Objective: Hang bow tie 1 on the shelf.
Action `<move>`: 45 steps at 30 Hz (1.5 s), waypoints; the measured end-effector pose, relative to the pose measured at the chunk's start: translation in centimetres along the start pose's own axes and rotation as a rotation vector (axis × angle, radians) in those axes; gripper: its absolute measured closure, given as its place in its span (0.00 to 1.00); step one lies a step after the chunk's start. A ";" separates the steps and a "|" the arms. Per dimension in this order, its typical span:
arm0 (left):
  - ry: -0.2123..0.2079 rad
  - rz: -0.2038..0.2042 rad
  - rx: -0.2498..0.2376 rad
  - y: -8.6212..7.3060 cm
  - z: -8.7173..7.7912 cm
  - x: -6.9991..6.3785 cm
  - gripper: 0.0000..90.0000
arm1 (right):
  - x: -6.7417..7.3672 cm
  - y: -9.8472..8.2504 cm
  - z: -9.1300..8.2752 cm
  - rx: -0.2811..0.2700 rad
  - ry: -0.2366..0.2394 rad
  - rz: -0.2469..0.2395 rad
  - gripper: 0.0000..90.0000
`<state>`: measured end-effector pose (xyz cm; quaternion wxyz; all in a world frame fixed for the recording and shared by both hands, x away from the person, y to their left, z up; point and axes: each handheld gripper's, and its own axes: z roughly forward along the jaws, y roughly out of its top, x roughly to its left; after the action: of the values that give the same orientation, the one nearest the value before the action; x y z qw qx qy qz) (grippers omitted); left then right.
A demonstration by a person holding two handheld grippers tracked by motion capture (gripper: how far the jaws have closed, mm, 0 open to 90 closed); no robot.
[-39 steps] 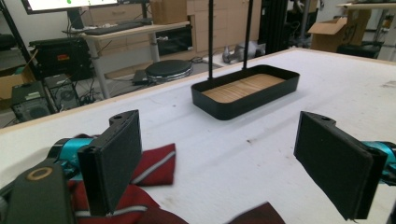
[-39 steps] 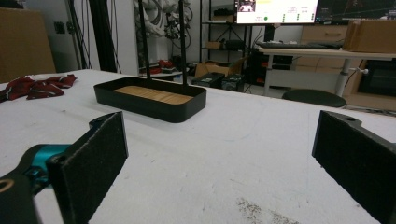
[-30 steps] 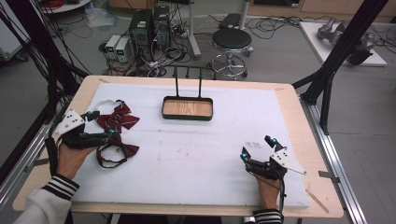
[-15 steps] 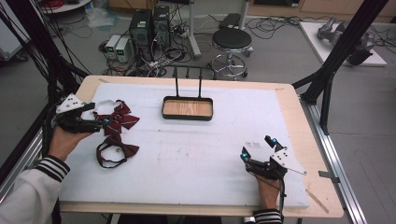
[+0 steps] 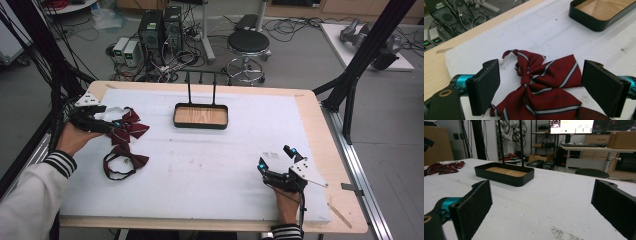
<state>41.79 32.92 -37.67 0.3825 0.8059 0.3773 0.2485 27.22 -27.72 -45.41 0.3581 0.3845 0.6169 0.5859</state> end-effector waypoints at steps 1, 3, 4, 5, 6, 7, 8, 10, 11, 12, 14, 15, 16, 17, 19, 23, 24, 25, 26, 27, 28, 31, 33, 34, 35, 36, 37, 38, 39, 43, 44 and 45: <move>-0.003 -0.001 0.012 0.1 0.2 0.2 0.18 | 0.0 0.0 0.0 0.000 0.000 0.000 0.03; -0.005 0.004 0.042 0.4 0.5 0.6 0.18 | 0.0 0.0 0.0 0.000 0.000 0.002 0.03; -0.009 -0.001 0.055 0.5 0.7 0.8 0.18 | 0.0 0.0 0.0 -0.002 0.001 0.000 0.03; -0.015 0.001 0.076 0.6 0.9 1.0 0.18 | 0.0 0.0 0.0 -0.002 0.001 0.001 0.03; -0.017 0.002 0.088 0.7 1.1 1.1 0.18 | 0.0 0.0 0.0 -0.002 0.001 0.000 0.03; -0.024 0.006 0.111 0.8 1.3 1.3 0.18 | 0.0 0.0 0.0 -0.002 0.001 0.000 0.03; -0.033 0.008 0.130 0.9 1.5 1.5 0.18 | 0.0 0.0 0.0 -0.002 0.001 0.001 0.03; -0.039 0.014 0.167 1.1 2.0 1.6 0.18 | 0.0 0.0 0.0 -0.002 0.000 0.000 0.03; -0.040 0.017 0.186 1.1 2.3 1.6 0.18 | 0.0 0.0 0.0 -0.007 -0.002 -0.001 0.03; -0.040 0.027 0.205 1.2 2.5 1.7 0.18 | 0.0 0.0 0.0 -0.007 -0.002 -0.001 0.03; -0.038 0.044 0.235 1.5 2.9 1.8 0.18 | 0.0 0.0 0.0 -0.007 -0.003 0.000 0.03; -0.039 0.039 0.240 1.5 3.1 1.9 0.18 | 0.0 0.0 0.0 -0.007 -0.002 0.001 0.03; -0.040 0.030 0.247 1.6 3.3 2.0 0.18 | 0.0 0.0 0.0 -0.008 -0.003 0.000 0.03; -0.041 0.041 0.271 1.6 3.6 2.2 0.18 | 0.0 0.0 0.0 -0.008 -0.004 -0.002 0.03; -0.039 0.036 0.284 1.6 4.0 2.3 0.19 | 0.0 0.0 0.0 -0.009 -0.004 -0.001 0.03; -0.049 0.035 0.315 1.5 4.7 2.6 0.20 | 0.0 0.0 -0.1 -0.007 -0.004 0.004 0.03; -0.053 0.035 0.323 1.5 4.8 2.6 0.21 | 0.0 0.0 -0.1 -0.007 -0.004 0.005 0.03; -0.056 0.039 0.335 1.4 5.0 2.7 0.22 | 0.0 0.0 -0.1 -0.006 -0.004 0.007 0.03; -0.055 0.040 0.345 1.4 5.1 2.7 0.23 | -0.1 0.0 -0.1 -0.007 -0.004 0.005 0.03; -0.055 0.040 0.352 1.4 5.3 2.8 0.23 | -0.1 0.0 -0.1 -0.008 -0.004 0.005 0.03; -0.062 0.038 0.361 1.4 5.4 2.9 0.23 | -0.1 0.0 -0.1 -0.007 -0.003 0.005 0.03; -0.075 0.022 0.387 1.4 5.9 3.0 0.25 | -0.1 0.0 -0.1 -0.008 -0.004 0.006 0.03; -0.084 0.015 0.402 1.2 6.2 3.0 0.25 | 0.0 0.0 -0.1 -0.008 -0.005 0.007 0.03; -0.082 0.017 0.414 1.1 6.4 3.0 0.26 | -0.1 0.0 -0.1 -0.008 -0.004 0.004 0.03; -0.081 0.015 0.429 1.0 6.6 3.1 0.26 | -0.1 0.0 -0.1 -0.008 -0.005 0.006 0.03; -0.083 0.013 0.436 0.9 6.7 3.1 0.27 | -0.1 0.0 -0.1 -0.008 -0.005 0.006 0.03; -0.083 0.007 0.439 0.8 6.8 3.1 0.27 | -0.1 0.0 -0.1 -0.008 -0.004 0.006 0.03; -0.085 0.007 0.445 0.8 6.9 3.1 0.28 | 0.0 0.0 -0.1 -0.008 -0.005 0.006 0.03; -0.085 0.004 0.446 0.7 7.0 3.2 0.29 | 0.0 0.0 -0.1 -0.008 -0.005 0.006 0.03; -0.084 0.005 0.461 0.6 7.2 3.3 0.33 | 0.0 0.0 -0.1 -0.007 -0.006 0.008 0.03; -0.085 0.002 0.462 0.5 7.3 3.3 0.35 | -0.1 0.0 -0.1 -0.008 -0.006 0.006 0.03; -0.080 0.001 0.466 0.5 7.3 3.3 0.36 | 0.0 0.0 -0.1 -0.007 -0.006 0.007 0.03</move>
<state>49.00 32.25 -41.13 0.2006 0.8820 0.4084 0.1227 27.17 -27.78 -45.43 0.3593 0.3873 0.6122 0.5883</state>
